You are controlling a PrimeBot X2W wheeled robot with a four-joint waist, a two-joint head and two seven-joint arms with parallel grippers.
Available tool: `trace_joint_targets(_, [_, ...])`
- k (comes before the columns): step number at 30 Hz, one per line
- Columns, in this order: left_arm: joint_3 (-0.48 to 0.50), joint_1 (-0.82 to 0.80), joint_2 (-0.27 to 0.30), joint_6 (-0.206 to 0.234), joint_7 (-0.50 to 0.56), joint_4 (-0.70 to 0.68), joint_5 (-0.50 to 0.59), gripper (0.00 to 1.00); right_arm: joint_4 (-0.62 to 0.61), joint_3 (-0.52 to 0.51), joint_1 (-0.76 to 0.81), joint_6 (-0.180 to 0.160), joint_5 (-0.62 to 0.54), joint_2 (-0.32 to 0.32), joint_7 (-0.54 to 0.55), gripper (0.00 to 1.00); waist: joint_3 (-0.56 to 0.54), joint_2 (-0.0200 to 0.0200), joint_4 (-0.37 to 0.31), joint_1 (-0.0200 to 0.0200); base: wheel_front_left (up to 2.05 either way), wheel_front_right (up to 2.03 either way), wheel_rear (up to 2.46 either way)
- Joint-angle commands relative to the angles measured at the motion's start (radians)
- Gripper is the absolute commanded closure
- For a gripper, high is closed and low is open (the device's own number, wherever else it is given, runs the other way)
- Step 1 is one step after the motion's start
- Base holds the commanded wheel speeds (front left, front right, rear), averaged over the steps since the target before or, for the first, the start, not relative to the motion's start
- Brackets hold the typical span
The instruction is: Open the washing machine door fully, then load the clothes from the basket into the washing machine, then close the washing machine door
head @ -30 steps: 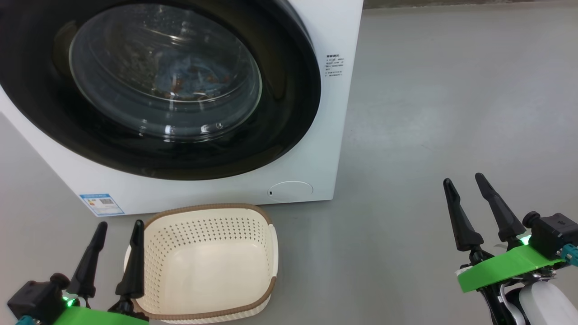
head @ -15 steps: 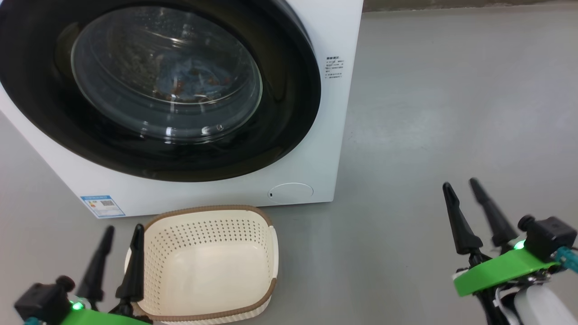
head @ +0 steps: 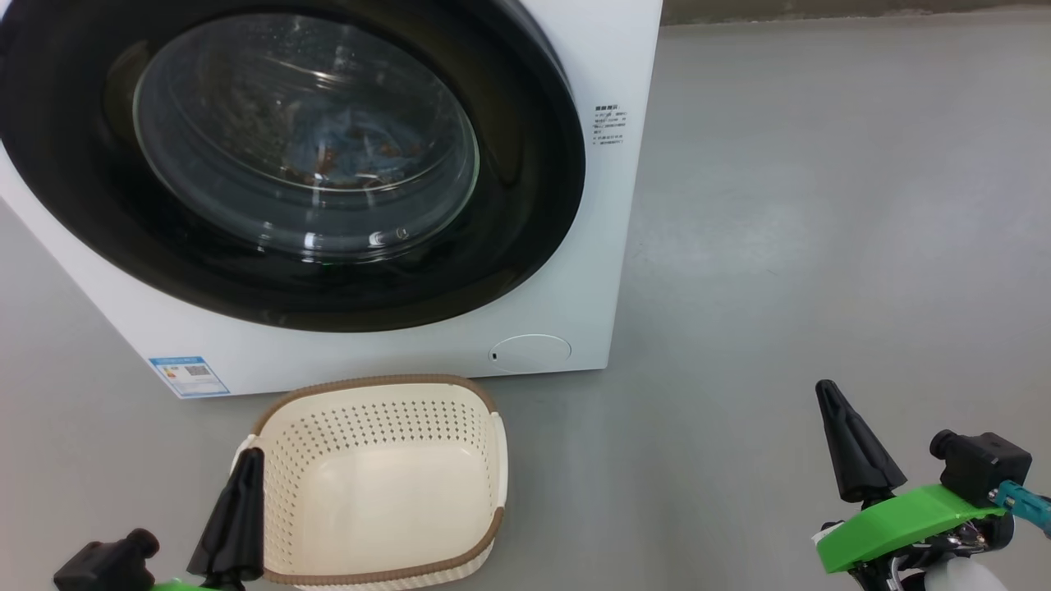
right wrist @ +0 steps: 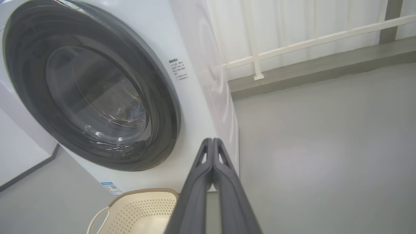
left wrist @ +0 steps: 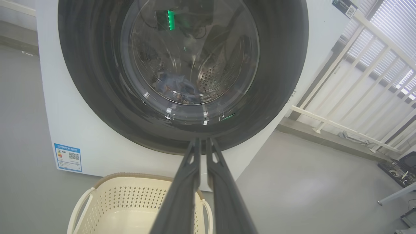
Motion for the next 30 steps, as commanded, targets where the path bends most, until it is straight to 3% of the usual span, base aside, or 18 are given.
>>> trace_joint_targets(1, [0.021, -0.021, 0.008, 0.000, 0.005, -0.017, -0.022, 1.00, -0.026, -0.013, -0.023, 0.000, 0.028, -0.007, 0.007, 1.00, 0.000, -0.0001, 0.000, -0.0006, 0.00, 0.00, 0.00])
trace_joint_targets(30, [0.084, -0.035, -0.034, 0.000, 0.084, -0.008, -0.247, 1.00, -0.029, -0.067, -0.022, -0.001, 0.290, 0.021, 0.083, 1.00, -0.010, -0.0001, 0.008, -0.0007, 0.00, 0.00, 0.00])
